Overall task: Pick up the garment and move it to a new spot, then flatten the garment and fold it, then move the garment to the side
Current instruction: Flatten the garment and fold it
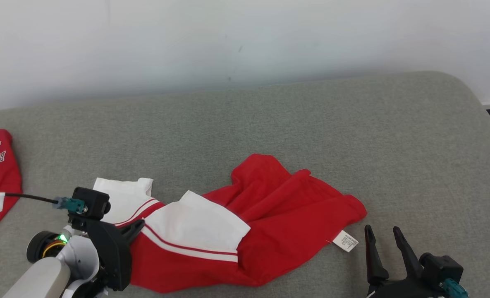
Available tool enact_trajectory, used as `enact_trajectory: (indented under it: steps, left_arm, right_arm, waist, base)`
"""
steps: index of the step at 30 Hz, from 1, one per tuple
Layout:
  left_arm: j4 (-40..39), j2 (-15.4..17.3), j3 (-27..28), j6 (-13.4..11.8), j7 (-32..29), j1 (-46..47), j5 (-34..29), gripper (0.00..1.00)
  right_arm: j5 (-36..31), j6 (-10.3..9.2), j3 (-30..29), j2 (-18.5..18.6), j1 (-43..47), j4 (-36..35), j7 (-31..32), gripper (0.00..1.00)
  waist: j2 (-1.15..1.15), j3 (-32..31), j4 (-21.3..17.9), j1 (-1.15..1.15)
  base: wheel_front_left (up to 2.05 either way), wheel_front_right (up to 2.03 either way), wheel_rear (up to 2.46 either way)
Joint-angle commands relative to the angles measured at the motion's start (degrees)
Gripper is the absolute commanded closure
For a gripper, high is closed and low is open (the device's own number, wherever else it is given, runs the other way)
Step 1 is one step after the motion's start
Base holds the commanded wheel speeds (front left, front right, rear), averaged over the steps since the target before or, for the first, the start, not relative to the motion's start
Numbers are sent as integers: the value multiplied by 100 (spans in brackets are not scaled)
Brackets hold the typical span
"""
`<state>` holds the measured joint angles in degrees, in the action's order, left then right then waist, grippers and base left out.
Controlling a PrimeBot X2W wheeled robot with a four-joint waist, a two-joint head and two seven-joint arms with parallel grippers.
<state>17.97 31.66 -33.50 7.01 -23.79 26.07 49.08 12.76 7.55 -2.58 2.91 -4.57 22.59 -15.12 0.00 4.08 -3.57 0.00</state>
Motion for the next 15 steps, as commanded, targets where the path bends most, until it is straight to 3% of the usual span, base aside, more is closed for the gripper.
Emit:
enact_trajectory:
  steps: [1,6,15]
  left_arm:
    - [-64,9,18,-1,124,41,-55,100]
    - [-528,111,93,-9,661,-207,-205,100]
    - [-1679,11,147,-517,1807,-1613,-331,100]
  right_arm:
    - [27,-13,-12,-6,73,-29,-5,0]
    - [60,-13,-35,-6,114,-48,-5,0]
    - [120,-13,-60,-5,246,-105,-6,0]
  waist:
    - [0,-31,68,0]
    - [0,-87,242,0]
    - [0,-75,580,0]
  base:
    - [0,0,0]
    - [0,0,0]
    - [0,0,0]
